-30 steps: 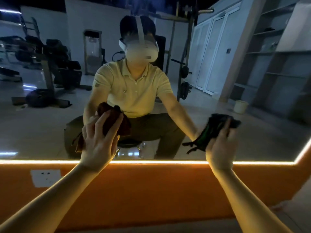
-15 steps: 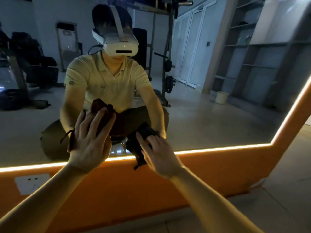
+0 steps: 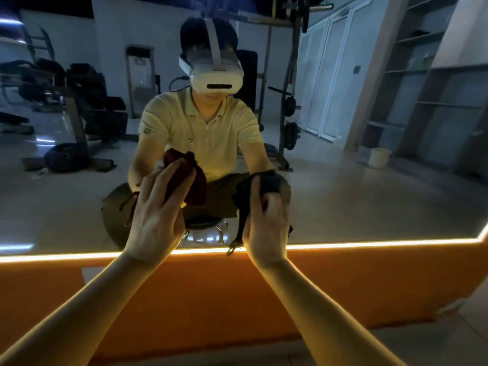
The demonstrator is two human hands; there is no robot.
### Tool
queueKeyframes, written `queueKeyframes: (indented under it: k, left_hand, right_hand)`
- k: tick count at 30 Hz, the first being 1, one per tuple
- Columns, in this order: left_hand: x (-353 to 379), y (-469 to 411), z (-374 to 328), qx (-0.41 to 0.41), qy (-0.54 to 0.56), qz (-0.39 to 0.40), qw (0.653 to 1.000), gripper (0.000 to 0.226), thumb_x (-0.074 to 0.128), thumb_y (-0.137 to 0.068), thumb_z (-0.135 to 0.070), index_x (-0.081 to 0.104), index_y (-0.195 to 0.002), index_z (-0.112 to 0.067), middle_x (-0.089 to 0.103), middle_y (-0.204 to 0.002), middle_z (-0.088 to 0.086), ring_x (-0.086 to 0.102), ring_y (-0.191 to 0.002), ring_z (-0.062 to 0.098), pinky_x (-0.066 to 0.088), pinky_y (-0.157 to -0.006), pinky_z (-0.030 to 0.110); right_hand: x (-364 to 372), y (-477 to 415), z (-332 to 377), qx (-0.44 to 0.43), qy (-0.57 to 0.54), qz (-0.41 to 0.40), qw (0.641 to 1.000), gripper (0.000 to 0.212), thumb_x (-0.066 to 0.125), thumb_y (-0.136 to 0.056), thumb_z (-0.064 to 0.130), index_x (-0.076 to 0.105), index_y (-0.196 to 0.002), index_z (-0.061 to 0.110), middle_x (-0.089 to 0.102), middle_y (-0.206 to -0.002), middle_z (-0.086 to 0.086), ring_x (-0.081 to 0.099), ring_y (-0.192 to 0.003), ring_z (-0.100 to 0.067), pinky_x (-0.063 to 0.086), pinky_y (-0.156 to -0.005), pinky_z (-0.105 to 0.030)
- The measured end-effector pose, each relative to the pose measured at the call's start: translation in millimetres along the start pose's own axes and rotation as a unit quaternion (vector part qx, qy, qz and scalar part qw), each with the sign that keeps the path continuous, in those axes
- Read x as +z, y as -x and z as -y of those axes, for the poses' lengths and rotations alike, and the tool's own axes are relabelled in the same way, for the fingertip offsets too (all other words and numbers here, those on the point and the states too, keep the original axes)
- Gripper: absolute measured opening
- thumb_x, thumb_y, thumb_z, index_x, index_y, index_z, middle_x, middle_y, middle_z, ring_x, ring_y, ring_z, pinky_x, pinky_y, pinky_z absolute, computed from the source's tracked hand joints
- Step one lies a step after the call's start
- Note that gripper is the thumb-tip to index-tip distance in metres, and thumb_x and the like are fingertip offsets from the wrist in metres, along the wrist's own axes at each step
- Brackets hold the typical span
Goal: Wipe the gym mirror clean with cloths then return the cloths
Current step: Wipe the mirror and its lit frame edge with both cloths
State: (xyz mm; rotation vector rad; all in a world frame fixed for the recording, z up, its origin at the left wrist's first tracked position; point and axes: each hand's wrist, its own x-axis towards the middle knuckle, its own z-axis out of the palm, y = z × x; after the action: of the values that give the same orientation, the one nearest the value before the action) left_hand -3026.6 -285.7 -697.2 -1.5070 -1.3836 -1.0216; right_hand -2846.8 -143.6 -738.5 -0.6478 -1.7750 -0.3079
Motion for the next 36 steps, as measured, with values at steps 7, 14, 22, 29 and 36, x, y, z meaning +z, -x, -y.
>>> queueKeyframes:
  k: [7,14,22,29,36]
  left_hand:
    - [-20,18,31,-0.028,-0.065,0.033,0.997,0.055,0.052,-0.098,-0.005,0.047,-0.153,-0.006,0.039,-0.157,0.025,0.042,-0.134,0.048,0.042,-0.107,0.062]
    - [-22,24,38,-0.015,-0.084,0.060,0.995,0.059,0.053,-0.099,-0.011,0.044,-0.158,-0.011,0.034,-0.164,0.019,0.039,-0.140,0.044,0.033,-0.114,0.056]
    - [-25,32,46,0.007,-0.085,0.057,0.995,0.064,0.050,-0.096,-0.011,0.041,-0.159,-0.015,0.033,-0.166,0.015,0.037,-0.141,0.040,0.028,-0.117,0.047]
    - [-21,32,53,0.029,-0.090,0.035,0.995,0.058,0.054,-0.101,-0.012,0.041,-0.157,-0.016,0.037,-0.163,0.016,0.039,-0.140,0.039,0.029,-0.118,0.052]
    - [-32,31,54,0.025,-0.082,0.047,0.995,0.062,0.059,-0.096,-0.010,0.044,-0.156,-0.013,0.037,-0.163,0.017,0.038,-0.142,0.039,0.023,-0.123,0.050]
  right_hand:
    - [-12,37,-26,-0.377,0.058,0.227,0.896,0.058,0.049,-0.099,0.016,0.040,-0.156,0.019,0.062,-0.113,-0.008,0.063,-0.098,-0.024,0.056,-0.089,-0.044]
    - [-15,-55,-8,0.043,-0.096,-0.093,0.990,0.021,0.055,-0.105,0.013,0.051,-0.126,0.010,0.059,-0.117,-0.009,0.059,-0.105,-0.019,0.048,-0.093,-0.033]
    - [16,36,50,-0.286,-0.032,0.158,0.945,0.031,0.075,-0.085,0.011,0.070,-0.115,0.013,0.066,-0.107,-0.009,0.065,-0.094,-0.024,0.056,-0.085,-0.039]
    - [-29,40,-41,-0.160,0.046,0.163,0.972,0.022,0.071,-0.087,0.022,0.062,-0.105,0.015,0.062,-0.106,-0.008,0.065,-0.095,-0.026,0.057,-0.086,-0.042]
    - [9,48,52,-0.185,-0.022,0.152,0.971,0.022,0.080,-0.079,0.005,0.075,-0.100,0.010,0.068,-0.096,-0.010,0.069,-0.086,-0.028,0.060,-0.078,-0.043]
